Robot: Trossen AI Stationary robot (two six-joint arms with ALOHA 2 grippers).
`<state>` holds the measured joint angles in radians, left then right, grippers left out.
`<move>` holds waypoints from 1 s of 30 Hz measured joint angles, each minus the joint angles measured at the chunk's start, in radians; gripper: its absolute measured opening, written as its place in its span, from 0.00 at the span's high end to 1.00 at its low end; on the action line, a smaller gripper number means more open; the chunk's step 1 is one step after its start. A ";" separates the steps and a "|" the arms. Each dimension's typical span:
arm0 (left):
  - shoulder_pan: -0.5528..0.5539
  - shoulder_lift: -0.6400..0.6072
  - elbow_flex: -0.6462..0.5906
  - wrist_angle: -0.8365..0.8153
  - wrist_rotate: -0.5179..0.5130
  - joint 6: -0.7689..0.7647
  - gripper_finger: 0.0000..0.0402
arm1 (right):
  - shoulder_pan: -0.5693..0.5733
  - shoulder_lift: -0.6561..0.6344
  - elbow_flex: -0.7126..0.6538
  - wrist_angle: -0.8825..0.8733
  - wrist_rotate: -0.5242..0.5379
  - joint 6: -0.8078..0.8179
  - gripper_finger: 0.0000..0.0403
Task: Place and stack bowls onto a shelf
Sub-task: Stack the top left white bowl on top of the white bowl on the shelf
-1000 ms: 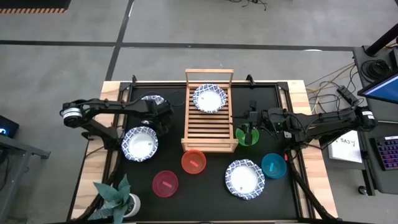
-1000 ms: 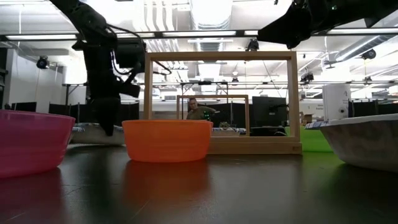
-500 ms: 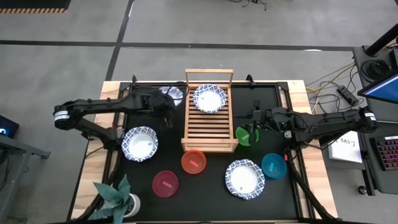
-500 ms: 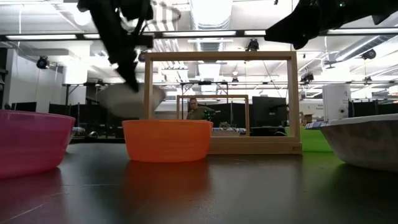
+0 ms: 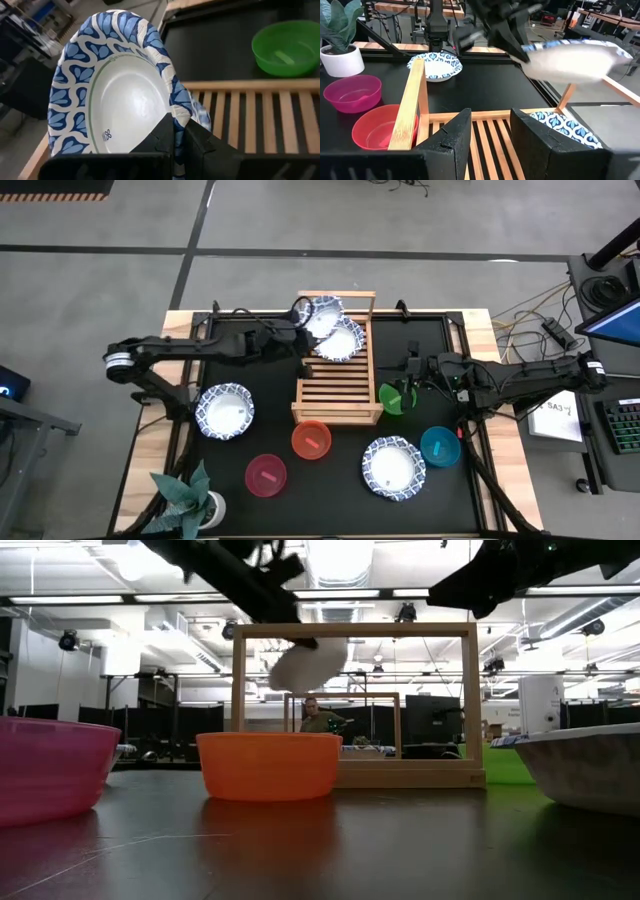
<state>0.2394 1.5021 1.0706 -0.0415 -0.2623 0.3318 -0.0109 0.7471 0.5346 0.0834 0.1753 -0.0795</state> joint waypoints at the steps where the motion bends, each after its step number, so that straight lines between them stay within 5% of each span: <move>1: 0.000 0.022 0.000 0.023 0.000 0.001 1.00 | 0.000 0.000 0.000 0.000 0.000 0.000 0.68; 10: 0.015 0.137 -0.002 0.085 -0.047 0.023 0.97 | 0.000 0.000 0.000 -0.003 0.000 -0.011 0.68; 30: 0.032 0.186 -0.002 0.147 -0.023 -0.002 0.63 | 0.000 0.000 0.000 -0.001 0.000 -0.011 0.68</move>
<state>0.2718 1.6886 1.0691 0.1051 -0.2852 0.3294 -0.0109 0.7471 0.5346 0.0826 0.1757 -0.0902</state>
